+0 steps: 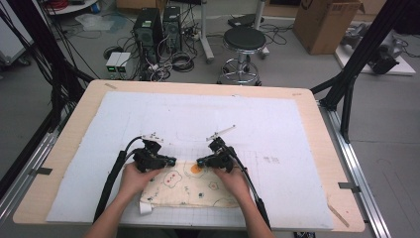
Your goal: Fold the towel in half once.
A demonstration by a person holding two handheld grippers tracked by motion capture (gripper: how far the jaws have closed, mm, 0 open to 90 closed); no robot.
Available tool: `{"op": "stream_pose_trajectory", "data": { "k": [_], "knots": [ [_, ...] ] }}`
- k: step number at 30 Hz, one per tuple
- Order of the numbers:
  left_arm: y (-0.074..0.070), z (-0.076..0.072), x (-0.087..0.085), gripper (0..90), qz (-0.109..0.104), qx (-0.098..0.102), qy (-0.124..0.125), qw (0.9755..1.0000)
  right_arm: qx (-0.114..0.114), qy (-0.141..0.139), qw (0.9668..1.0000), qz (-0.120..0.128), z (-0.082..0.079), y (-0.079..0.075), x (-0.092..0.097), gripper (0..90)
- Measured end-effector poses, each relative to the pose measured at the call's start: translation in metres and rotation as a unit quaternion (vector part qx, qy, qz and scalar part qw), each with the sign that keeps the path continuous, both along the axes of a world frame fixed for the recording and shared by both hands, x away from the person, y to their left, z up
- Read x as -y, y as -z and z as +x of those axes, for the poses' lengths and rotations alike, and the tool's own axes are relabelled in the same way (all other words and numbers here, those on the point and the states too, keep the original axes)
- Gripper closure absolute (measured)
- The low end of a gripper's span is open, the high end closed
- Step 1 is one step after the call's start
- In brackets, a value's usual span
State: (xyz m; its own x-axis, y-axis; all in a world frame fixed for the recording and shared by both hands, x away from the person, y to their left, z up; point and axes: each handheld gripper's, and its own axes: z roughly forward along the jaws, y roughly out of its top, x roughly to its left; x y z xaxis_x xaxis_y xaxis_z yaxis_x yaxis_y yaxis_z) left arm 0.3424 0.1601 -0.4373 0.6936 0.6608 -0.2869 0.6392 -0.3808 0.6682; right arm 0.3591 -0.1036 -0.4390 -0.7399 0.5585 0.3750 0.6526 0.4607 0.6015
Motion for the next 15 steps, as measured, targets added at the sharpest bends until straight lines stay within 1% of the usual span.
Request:
{"op": "stream_pose_trajectory", "data": {
  "k": [1, 3, 6, 10, 12, 13, 15],
  "knots": [
    [-0.001, -0.001, 0.0, 89.6, 0.006, 0.004, 0.001, 1.0, 0.001, 0.002, 1.0, -0.003, 0.0, 0.0, 0.001, 89.6],
    [-0.001, -0.001, -0.001, 89.6, 0.009, 0.006, 0.001, 0.9999, 0.001, 0.001, 0.9999, -0.01, 0.0, -0.002, 0.004, 89.6],
    [-0.002, -0.002, -0.004, 89.6, 0.014, 0.006, 0.001, 0.9999, -0.003, 0.004, 0.9999, -0.013, -0.001, -0.002, 0.009, 89.6],
    [-0.004, -0.004, -0.007, 89.5, 0.025, 0.011, 0.002, 0.9996, -0.007, 0.009, 0.9999, -0.002, -0.002, 0.0, 0.018, 89.6],
    [-0.004, -0.006, -0.01, 89.6, 0.034, 0.016, 0.005, 0.9993, -0.011, 0.014, 0.9998, 0.003, -0.003, 0.0, 0.024, 89.6],
    [-0.005, -0.007, -0.011, 89.6, 0.034, 0.018, 0.003, 0.9993, -0.013, 0.018, 0.9997, 0.007, -0.004, 0.001, 0.028, 89.6],
    [-0.004, -0.009, -0.016, 89.5, 0.034, 0.024, -0.001, 0.9991, -0.013, 0.023, 0.9996, 0.008, -0.005, 0.001, 0.034, 89.6]
  ]
}}
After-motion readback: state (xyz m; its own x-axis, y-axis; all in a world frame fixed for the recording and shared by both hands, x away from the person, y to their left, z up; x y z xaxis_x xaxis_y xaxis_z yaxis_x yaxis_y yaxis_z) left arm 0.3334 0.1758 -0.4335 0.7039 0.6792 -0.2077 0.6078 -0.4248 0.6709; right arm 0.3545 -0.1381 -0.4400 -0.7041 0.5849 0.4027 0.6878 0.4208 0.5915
